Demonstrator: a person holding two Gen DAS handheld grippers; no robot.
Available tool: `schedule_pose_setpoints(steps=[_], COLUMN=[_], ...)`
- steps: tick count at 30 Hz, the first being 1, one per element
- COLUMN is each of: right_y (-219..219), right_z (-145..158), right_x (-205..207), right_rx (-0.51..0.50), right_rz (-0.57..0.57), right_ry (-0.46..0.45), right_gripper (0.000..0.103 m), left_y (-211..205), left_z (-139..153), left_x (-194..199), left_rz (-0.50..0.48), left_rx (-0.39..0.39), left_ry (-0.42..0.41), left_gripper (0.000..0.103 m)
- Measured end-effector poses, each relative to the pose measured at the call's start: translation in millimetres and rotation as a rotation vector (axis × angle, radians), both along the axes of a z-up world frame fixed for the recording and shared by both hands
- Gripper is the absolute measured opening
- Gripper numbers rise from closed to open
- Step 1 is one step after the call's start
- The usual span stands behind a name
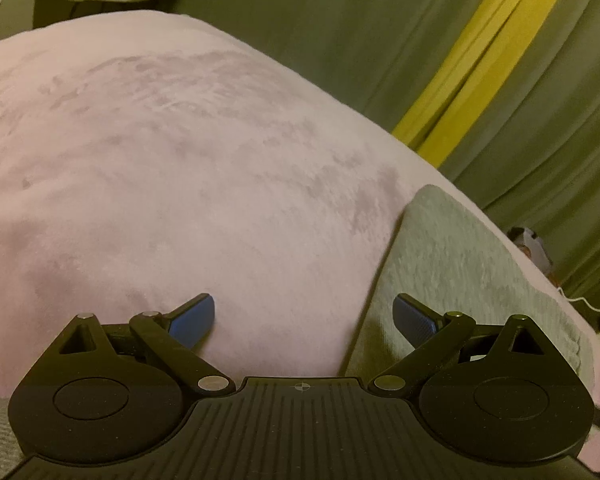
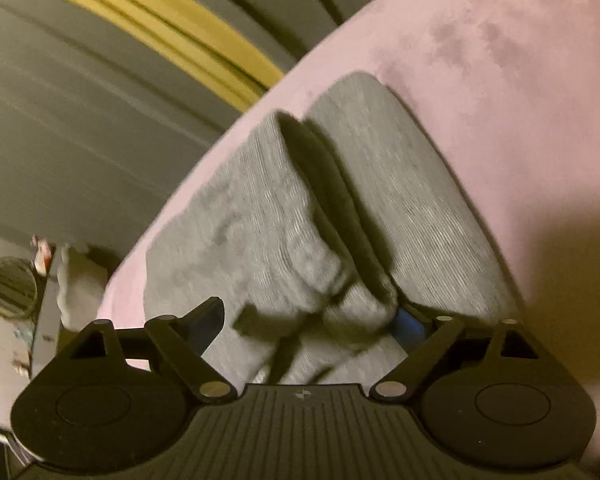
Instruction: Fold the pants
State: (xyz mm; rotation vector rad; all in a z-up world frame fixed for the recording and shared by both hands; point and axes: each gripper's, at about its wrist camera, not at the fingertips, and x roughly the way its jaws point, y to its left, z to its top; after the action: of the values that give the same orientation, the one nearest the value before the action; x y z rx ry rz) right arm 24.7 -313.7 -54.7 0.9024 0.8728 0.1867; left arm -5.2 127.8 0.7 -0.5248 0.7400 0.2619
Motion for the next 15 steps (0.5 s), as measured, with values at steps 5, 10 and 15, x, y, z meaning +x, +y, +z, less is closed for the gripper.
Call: schedule_pose_setpoints(steps=[5,10,15], right_y=[-3,-5,-2], right_z=[0,-4,-3], right_x=[-7,-4,2], right_rx=[0.019,0.078,0.043], right_rz=[-0.089,-0.093,-0.135], right_ry=[-0.029,-0.029,-0.004], right_gripper=[0.059,0.079,0.051], left_y=[1,1,1], left_z=[-1,-2,-2], left_x=[-2,1,1], left_rz=[0.007,0.004,0.009], left_rx=[-0.012,-0.010,-0.012], left_ry=[0.002,0.010,0.015], left_gripper=[0.100,0.100,0.100])
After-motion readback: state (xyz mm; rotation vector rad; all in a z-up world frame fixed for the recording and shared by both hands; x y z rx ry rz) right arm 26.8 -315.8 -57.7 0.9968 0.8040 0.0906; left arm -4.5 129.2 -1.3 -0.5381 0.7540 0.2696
